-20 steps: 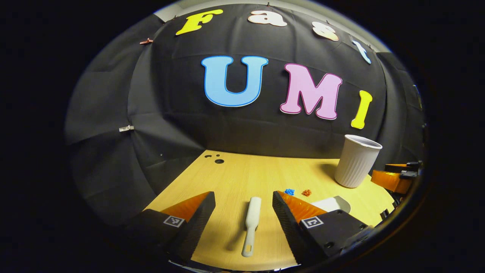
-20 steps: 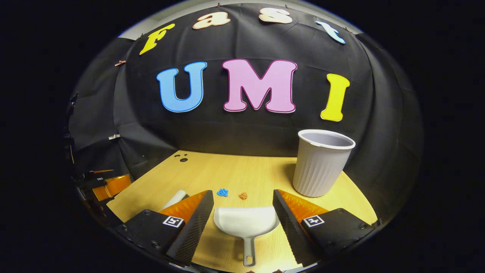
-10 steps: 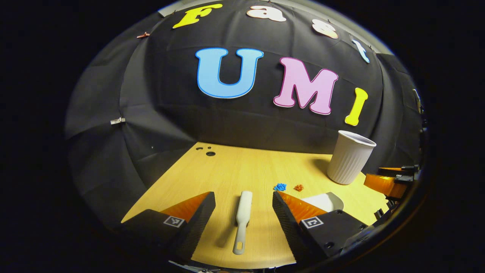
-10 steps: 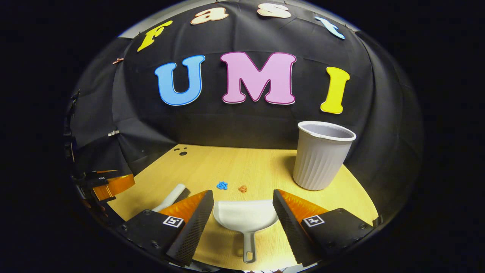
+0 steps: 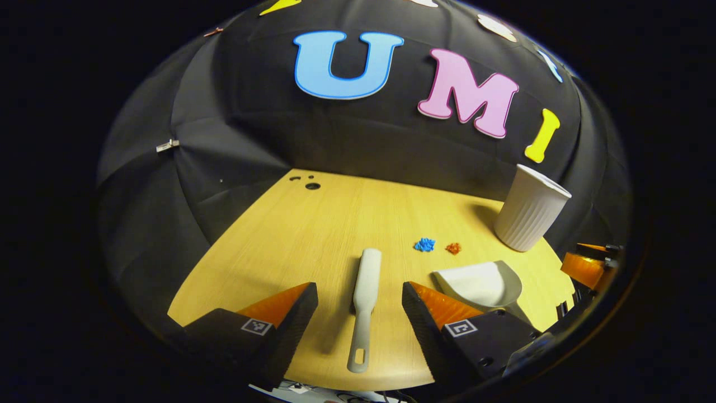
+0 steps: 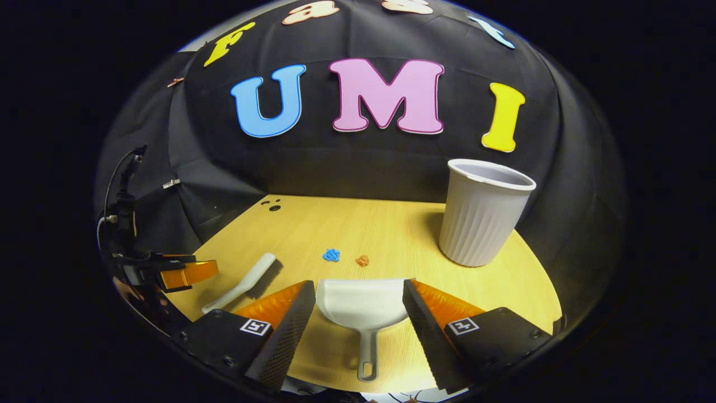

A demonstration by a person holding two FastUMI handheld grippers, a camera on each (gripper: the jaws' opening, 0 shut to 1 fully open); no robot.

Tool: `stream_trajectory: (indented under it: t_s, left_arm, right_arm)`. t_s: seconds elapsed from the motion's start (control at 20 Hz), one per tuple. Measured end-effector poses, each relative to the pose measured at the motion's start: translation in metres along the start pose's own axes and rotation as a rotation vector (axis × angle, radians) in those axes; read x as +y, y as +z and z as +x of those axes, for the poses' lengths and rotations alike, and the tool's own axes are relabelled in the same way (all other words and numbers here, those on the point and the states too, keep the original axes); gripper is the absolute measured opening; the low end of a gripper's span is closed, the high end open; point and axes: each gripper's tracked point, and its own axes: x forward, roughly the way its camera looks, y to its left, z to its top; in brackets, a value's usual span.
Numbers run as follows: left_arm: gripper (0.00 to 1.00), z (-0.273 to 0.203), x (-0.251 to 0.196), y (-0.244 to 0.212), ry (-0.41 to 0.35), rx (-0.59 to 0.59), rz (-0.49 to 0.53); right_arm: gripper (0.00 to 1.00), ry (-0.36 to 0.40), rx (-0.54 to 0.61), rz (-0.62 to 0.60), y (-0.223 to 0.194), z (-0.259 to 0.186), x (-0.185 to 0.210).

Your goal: Pick up the small broom and dustpan from the desktop, sweep the trash into the dustpan with the broom, and then empty the trash into the garbage bin.

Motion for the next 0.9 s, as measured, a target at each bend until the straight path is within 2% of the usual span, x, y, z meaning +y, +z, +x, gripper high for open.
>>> stream_trajectory:
  t_s: [0.15, 0.5, 0.9]
  left_arm:
    - [0.96, 0.021, 0.007, -0.019, 0.034, 0.082, 0.000]
    - [0.96, 0.065, -0.002, -0.062, 0.024, 0.289, 0.009]
    - [0.96, 0.098, -0.001, -0.088, 0.066, 0.465, 0.054]
  right_arm:
    - [0.98, 0.006, 0.024, 0.012, -0.006, 0.007, -0.004]
    - [0.98, 0.030, 0.098, 0.013, -0.023, 0.029, -0.011]
    - [0.98, 0.055, 0.213, 0.012, -0.058, 0.050, -0.017]
